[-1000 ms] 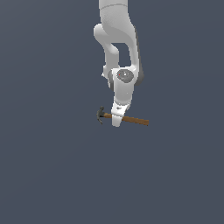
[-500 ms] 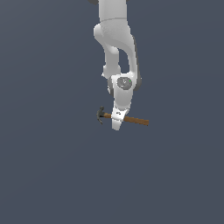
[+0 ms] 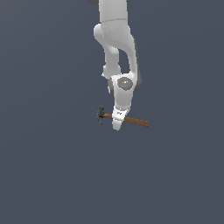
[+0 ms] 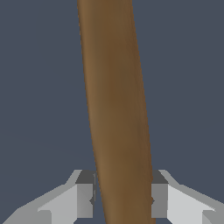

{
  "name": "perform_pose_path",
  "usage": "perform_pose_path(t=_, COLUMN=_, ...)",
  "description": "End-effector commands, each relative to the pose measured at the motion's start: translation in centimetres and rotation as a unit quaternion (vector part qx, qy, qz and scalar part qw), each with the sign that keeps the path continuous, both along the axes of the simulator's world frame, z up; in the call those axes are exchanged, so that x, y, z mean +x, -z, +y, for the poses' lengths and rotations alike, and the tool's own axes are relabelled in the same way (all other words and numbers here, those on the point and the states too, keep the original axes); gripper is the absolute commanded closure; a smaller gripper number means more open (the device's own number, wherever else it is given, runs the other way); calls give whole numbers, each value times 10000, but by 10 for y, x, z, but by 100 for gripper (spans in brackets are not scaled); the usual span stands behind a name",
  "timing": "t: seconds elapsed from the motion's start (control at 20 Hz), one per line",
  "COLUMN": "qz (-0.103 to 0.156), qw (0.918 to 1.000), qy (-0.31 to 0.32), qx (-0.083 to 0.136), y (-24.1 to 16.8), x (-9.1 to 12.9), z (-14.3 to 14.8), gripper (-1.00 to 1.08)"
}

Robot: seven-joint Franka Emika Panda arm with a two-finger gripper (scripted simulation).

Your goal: Pick up the object and move it to a goal position.

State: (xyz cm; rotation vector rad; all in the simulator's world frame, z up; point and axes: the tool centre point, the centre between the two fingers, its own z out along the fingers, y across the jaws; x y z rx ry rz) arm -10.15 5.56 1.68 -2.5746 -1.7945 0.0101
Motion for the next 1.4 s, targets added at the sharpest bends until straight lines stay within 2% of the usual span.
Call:
perform_pose_path(t=0.0, qz=-35, qw=10000, qy=33, qx=3, y=0, x=4, z=-3, gripper=108)
perform_pose_path(t=0.35, qz=1, qw=10000, qy=1, qx=-2, y=-7, x=1, z=1, gripper=108)
perform_pose_path(t=0.65, qz=-1, qw=10000, qy=0, qx=-4, y=-33, x=4, z=6, gripper=108)
perform_pose_path(t=0.95, qz=-3, qw=10000, qy=-1, qx=-3, y=-79, x=9, z=15, gripper=108)
perform_pose_path(t=1.35, qz=-10, qw=10000, qy=-1, qx=9, y=-161, x=20, z=32, gripper=108)
